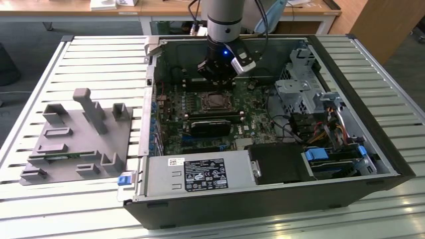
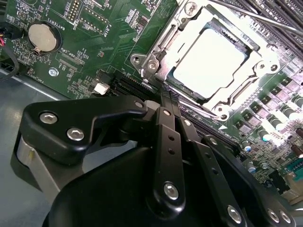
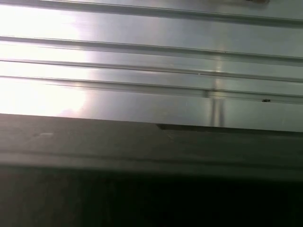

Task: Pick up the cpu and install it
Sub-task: 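Install the first cpu locking lever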

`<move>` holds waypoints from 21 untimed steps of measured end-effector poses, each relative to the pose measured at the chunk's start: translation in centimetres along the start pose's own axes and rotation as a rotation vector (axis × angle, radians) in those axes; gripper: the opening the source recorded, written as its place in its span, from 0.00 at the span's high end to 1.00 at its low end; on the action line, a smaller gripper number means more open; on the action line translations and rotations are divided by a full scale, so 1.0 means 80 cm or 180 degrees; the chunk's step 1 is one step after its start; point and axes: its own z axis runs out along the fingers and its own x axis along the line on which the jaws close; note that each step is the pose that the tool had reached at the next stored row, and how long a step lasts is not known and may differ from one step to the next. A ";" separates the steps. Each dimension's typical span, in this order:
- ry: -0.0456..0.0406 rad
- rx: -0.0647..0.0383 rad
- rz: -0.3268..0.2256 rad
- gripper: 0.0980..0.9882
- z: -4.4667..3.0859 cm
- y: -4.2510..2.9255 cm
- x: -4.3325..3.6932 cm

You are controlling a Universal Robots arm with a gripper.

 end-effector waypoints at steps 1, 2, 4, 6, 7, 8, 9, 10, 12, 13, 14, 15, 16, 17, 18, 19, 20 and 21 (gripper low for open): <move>0.0001 0.0009 0.0000 0.99 -0.0001 0.0000 0.000; 0.0001 0.0018 0.0000 0.99 0.0000 0.0000 0.000; 0.0002 0.0035 -0.0001 0.99 0.0003 -0.0001 0.000; 0.0003 0.0052 -0.0001 0.99 0.0006 -0.0001 0.000; 0.0004 0.0059 -0.0001 0.99 0.0008 -0.0001 0.000; 0.0004 0.0065 -0.0002 0.99 0.0010 -0.0001 0.000; 0.0004 0.0072 -0.0002 0.99 0.0013 -0.0001 0.000; 0.0005 0.0079 -0.0002 0.99 0.0015 -0.0001 0.000; 0.0005 0.0091 -0.0002 0.99 0.0021 -0.0001 0.000; 0.0005 0.0097 -0.0002 0.99 0.0024 -0.0001 0.000; 0.0005 0.0100 -0.0002 0.99 0.0027 -0.0001 0.000; 0.0006 0.0102 -0.0002 0.99 0.0030 -0.0002 0.000; 0.0006 0.0102 -0.0002 0.99 0.0035 -0.0001 0.000; 0.0006 0.0103 -0.0002 0.99 0.0038 -0.0001 0.000; 0.0006 0.0103 -0.0002 0.99 0.0044 -0.0001 0.000; 0.0007 0.0103 -0.0002 0.99 0.0048 -0.0001 0.000; 0.0007 0.0101 -0.0002 0.99 0.0052 -0.0002 0.000; 0.0006 0.0091 -0.0002 0.99 0.0055 -0.0003 0.000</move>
